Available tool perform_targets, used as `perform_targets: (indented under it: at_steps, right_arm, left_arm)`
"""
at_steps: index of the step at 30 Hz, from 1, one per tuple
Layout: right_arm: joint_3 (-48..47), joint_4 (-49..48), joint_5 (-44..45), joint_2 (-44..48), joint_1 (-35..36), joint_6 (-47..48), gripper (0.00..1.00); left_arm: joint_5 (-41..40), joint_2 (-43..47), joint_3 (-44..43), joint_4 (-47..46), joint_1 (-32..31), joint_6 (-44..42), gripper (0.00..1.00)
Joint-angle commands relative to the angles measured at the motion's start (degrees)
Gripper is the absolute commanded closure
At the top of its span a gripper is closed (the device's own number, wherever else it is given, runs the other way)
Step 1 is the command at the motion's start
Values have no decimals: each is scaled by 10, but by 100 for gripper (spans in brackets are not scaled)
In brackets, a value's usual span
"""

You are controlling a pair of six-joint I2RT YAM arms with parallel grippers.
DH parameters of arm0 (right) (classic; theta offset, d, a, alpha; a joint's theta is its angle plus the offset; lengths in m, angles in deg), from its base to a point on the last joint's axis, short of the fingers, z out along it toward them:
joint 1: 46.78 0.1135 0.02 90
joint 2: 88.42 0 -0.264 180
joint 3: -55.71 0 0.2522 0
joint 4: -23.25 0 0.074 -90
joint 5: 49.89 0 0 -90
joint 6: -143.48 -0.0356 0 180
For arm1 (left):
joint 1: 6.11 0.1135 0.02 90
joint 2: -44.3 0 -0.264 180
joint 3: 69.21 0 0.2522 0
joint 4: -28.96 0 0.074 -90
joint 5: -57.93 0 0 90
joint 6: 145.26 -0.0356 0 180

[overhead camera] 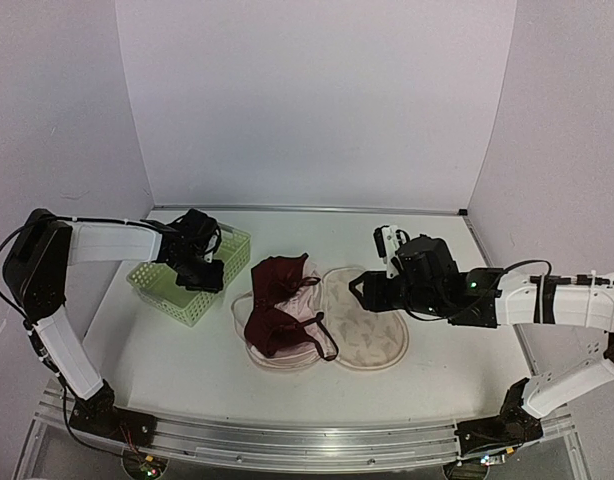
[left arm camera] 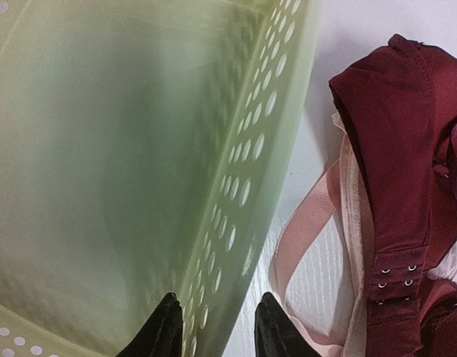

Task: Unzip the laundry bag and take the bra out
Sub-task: Adjust the bin at the center of the board.

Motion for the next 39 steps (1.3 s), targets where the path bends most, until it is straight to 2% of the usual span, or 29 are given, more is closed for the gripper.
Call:
perform_targets:
  at_steps: [1, 8, 14, 22, 28, 39]
  right_arm:
    - [-21, -22, -8, -1, 0, 8, 56]
    - [-29, -23, -18, -12, -1, 13, 56]
    - [-26, -40, -24, -14, 0, 14, 56]
    - [-30, -50, -48, -21, 0, 15, 56]
    - [-64, -56, -98, -62, 1, 17, 56]
    - [-192, -51, -148, -209, 38, 2, 50]
  left_arm:
    - [23, 28, -1, -3, -10, 31, 67]
    - [25, 16, -7, -4, -34, 84, 85]
    - [-9, 16, 6, -1, -47, 132, 100]
    - [-18, 46, 17, 1, -58, 188, 100]
    - [-21, 36, 5, 0, -65, 189, 96]
    - [-33, 15, 1, 0, -65, 179, 87]
